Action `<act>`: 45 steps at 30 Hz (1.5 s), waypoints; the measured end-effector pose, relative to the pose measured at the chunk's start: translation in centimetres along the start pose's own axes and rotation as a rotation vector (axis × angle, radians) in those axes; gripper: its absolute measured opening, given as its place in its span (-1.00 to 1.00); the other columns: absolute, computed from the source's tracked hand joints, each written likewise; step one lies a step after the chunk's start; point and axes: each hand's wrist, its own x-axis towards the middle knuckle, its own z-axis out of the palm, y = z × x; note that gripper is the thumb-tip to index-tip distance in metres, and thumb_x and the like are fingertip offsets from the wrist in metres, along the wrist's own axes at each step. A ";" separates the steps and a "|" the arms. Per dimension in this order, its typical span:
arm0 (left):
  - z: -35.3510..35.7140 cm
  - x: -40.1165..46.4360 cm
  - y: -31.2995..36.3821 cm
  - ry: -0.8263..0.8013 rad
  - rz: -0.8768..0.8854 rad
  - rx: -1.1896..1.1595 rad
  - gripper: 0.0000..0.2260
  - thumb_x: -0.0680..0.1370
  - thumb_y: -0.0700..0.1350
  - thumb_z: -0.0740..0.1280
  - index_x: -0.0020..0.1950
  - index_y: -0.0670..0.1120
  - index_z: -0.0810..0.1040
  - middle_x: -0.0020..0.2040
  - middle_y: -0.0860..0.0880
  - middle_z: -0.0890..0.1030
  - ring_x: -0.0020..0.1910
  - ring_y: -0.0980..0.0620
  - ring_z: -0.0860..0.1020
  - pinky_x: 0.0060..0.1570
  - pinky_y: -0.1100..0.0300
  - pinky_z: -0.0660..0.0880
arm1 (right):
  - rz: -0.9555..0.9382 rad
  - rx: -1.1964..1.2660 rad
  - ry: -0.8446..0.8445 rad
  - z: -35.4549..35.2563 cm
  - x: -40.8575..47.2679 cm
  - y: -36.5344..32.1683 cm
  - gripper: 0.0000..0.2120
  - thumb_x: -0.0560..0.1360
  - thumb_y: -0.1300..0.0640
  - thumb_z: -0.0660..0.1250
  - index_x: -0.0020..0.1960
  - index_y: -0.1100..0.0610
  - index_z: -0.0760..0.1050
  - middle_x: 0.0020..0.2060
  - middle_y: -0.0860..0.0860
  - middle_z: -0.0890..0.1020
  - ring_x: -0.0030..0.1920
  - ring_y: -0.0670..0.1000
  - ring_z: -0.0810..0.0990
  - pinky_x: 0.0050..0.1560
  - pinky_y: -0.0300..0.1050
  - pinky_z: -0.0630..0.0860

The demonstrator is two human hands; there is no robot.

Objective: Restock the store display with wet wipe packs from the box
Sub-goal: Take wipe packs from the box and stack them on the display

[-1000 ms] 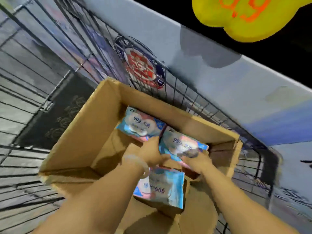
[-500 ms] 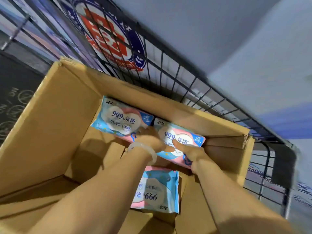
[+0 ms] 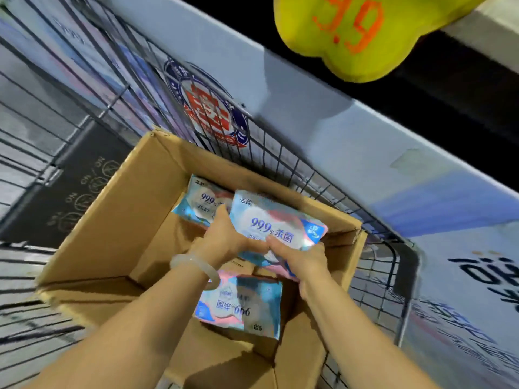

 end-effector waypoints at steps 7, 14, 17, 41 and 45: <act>-5.6 -11.3 8.0 0.102 0.271 -0.054 -0.54 0.16 -0.30 0.63 -0.02 -0.05 0.60 -0.21 0.09 0.71 -0.24 0.23 0.65 -0.25 0.27 0.62 | -0.448 -0.070 -0.213 -1.2 -12.2 -6.5 -0.48 0.00 -0.08 0.54 -0.06 0.05 0.64 -0.19 -0.05 0.74 -0.14 0.00 0.72 -0.14 0.03 0.67; -5.2 -22.7 17.2 0.241 0.487 -0.093 -0.62 0.13 -0.24 0.61 -0.16 0.05 0.60 -0.31 0.18 0.70 -0.25 0.18 0.66 -0.28 0.32 0.60 | -0.799 -0.167 -0.173 -7.3 -21.8 -14.0 -0.03 -0.03 -0.34 0.50 0.26 0.11 0.43 0.11 0.08 0.61 0.14 0.10 0.60 0.19 0.08 0.54; -3.8 -27.3 22.2 0.346 0.641 -0.052 -0.58 0.26 -0.29 0.58 -0.19 0.14 0.46 -0.40 0.32 0.61 -0.38 0.38 0.56 -0.39 0.57 0.45 | -1.020 -0.150 -0.113 -10.8 -25.6 -17.7 -0.02 -0.07 -0.37 0.43 0.28 0.03 0.44 0.13 0.02 0.62 0.24 0.10 0.53 0.26 0.12 0.48; 26.4 -33.9 46.9 0.017 1.329 0.069 0.16 0.06 0.14 0.59 0.51 0.05 0.02 0.48 -0.02 0.30 0.43 0.00 0.34 0.40 0.00 0.33 | -1.325 0.220 0.510 -49.8 -31.0 -29.0 -0.14 -0.06 -0.30 0.62 0.13 0.03 0.47 0.07 0.07 0.66 0.06 0.13 0.66 0.08 0.22 0.59; 24.9 -32.4 48.8 0.534 1.291 0.671 0.18 0.25 0.26 0.49 0.54 -0.06 -0.27 0.56 -0.15 0.04 0.55 -0.14 -0.07 0.52 -0.08 -0.06 | -1.271 0.068 0.499 -48.3 -29.2 -31.0 -0.32 0.30 0.16 0.58 0.31 0.15 0.32 0.24 0.13 0.54 0.21 0.09 0.55 0.26 0.03 0.48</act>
